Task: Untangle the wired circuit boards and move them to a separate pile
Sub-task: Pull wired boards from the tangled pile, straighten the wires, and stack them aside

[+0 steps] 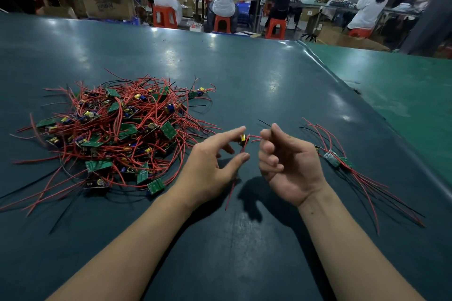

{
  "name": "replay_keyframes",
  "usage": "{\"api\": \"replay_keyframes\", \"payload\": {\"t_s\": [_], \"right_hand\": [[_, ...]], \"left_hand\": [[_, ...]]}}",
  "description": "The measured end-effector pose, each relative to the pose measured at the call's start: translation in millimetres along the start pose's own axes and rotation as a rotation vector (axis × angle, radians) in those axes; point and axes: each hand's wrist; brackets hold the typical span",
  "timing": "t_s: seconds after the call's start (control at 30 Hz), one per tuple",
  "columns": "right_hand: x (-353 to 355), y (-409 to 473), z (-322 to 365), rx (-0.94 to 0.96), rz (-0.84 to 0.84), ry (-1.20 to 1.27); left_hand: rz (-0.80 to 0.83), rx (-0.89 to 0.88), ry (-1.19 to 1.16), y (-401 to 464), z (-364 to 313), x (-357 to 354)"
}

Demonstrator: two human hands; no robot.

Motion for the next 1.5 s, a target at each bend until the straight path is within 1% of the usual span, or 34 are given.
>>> {"api": "replay_keyframes", "payload": {"t_s": [0.07, 0.13, 0.2, 0.27, 0.3, 0.4, 0.47, 0.57, 0.67, 0.8, 0.83, 0.9, 0.97, 1.07, 1.13, 1.2, 1.33, 1.4, 1.5], "right_hand": [[0.9, -1.3, -0.2, 0.017, 0.042, -0.015], [1.5, -0.6, -2.4, 0.071, 0.065, -0.088], [0.8, 2.7, -10.5, 0.117, 0.030, -0.306], [-3.0, 3.4, -21.4, 0.170, -0.034, -0.619], [-5.1, 3.5, -26.2, 0.200, -0.036, -0.720], [-6.3, 2.0, -31.3, 0.275, 0.017, -0.799], [-7.8, 0.2, -30.8, 0.298, 0.034, -0.802], [-9.1, 0.1, -30.5, 0.347, 0.043, -0.734], [-10.3, 0.9, -29.4, 0.375, 0.033, -0.691], [-10.3, 1.4, -27.6, 0.344, -0.001, -0.657], [-9.3, 1.4, -26.3, 0.343, -0.016, -0.647], [-6.8, 2.1, -24.2, 0.336, -0.027, -0.631], [-6.6, 1.8, -23.8, 0.314, 0.002, -0.611], [-7.5, 1.7, -26.7, 0.298, -0.001, -0.629], [-7.5, 2.6, -27.2, 0.294, -0.052, -0.627], [-6.5, 4.4, -25.3, 0.303, -0.127, -0.609], [-6.1, 7.6, -21.3, 0.306, -0.267, -0.537], [-6.0, 7.7, -22.2, 0.305, -0.286, -0.503], [-5.5, 8.0, -23.6, 0.300, -0.270, -0.496]], "left_hand": [[-0.002, 0.041, -0.074, 0.5, -2.4, 0.5], [-0.068, 0.100, -0.210, 2.9, -4.5, 1.7], [-0.118, 0.179, -0.396, 6.9, -5.9, 4.3], [-0.129, 0.241, -0.537, 9.5, -5.4, 6.2], [-0.121, 0.271, -0.591, 10.2, -5.0, 6.6], [-0.056, 0.392, -0.809, 11.4, -3.3, 6.5], [-0.039, 0.459, -0.865, 13.1, -0.8, 6.4], [-0.005, 0.493, -0.789, 12.1, -0.4, 3.0], [0.046, 0.528, -0.864, 10.8, -3.9, 1.7], [0.267, 0.573, -0.997, 10.2, -5.9, 7.3], [0.280, 0.576, -0.994, 10.1, -6.4, 8.0], [0.215, 0.562, -0.953, 10.9, -6.8, 8.5], [0.147, 0.550, -0.921, 10.8, -7.4, 8.5], [0.129, 0.535, -0.878, 7.8, -7.1, 6.5], [0.109, 0.528, -0.850, 6.5, -6.4, 5.0], [0.055, 0.515, -0.857, 7.9, -5.8, 4.5], [-0.039, 0.496, -0.983, 11.7, -4.2, 4.7], [-0.047, 0.473, -0.980, 12.0, -4.3, 3.0], [0.049, 0.463, -0.929, 9.7, -4.8, 0.2]]}}
Point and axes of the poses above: each hand's wrist, its own y-axis towards the middle knuckle, its own x-axis out of the back of the hand, z = x × y, and after that the axes turned 9 degrees about x, right-handed
